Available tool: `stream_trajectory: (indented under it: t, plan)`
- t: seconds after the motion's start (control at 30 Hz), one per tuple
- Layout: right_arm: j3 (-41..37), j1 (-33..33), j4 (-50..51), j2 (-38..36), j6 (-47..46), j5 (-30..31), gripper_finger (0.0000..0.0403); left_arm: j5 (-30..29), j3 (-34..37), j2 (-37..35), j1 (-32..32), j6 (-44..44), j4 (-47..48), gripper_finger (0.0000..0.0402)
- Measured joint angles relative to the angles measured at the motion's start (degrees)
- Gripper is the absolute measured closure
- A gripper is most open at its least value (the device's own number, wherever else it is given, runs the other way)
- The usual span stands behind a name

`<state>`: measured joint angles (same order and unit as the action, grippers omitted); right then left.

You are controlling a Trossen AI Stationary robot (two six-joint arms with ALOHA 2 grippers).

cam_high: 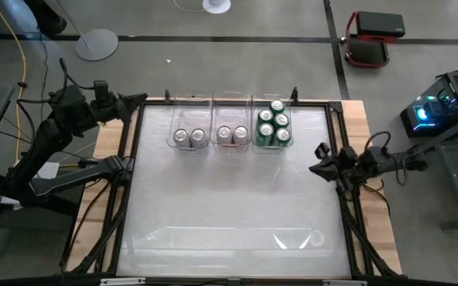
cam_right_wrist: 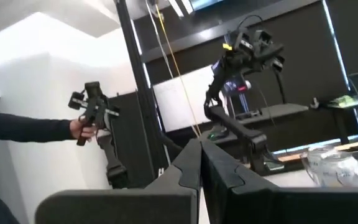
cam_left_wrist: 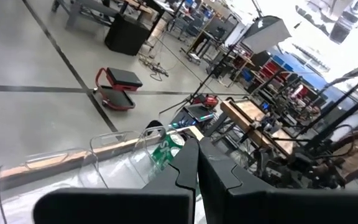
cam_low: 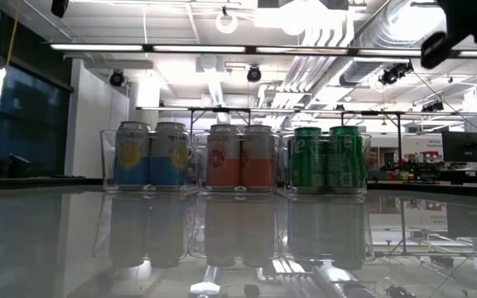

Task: Sort soda cans
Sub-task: Return to Home Position

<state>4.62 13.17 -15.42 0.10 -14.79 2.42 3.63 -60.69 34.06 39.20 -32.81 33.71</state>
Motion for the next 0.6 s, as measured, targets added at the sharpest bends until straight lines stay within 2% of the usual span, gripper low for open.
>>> stream_trajectory:
  t: [0.07,0.13,0.3,0.5,0.6]
  plan:
    - [-3.5,0.0,-4.4,0.0,0.2,0.1,0.0403,0.3,0.0,0.0,0.0,0.0,0.1,0.0401]
    - [-4.0,0.0,-3.6,0.1,-0.3,0.9,0.0403,0.2,0.0,0.0,0.0,1.1,1.1,0.0401]
    - [-4.1,-0.6,-2.4,0.5,-1.6,1.6,0.0403,-2.7,0.0,-0.1,0.2,-2.6,6.9,0.0401]
    - [-4.1,-3.5,-1.4,0.5,2.8,1.6,0.0403,4.6,0.0,-0.2,0.0,0.7,9.3,0.0401]
    - [-4.1,-6.2,0.6,0.5,3.0,1.6,0.0403,5.4,0.0,-0.6,0.0,0.9,8.1,0.0401]
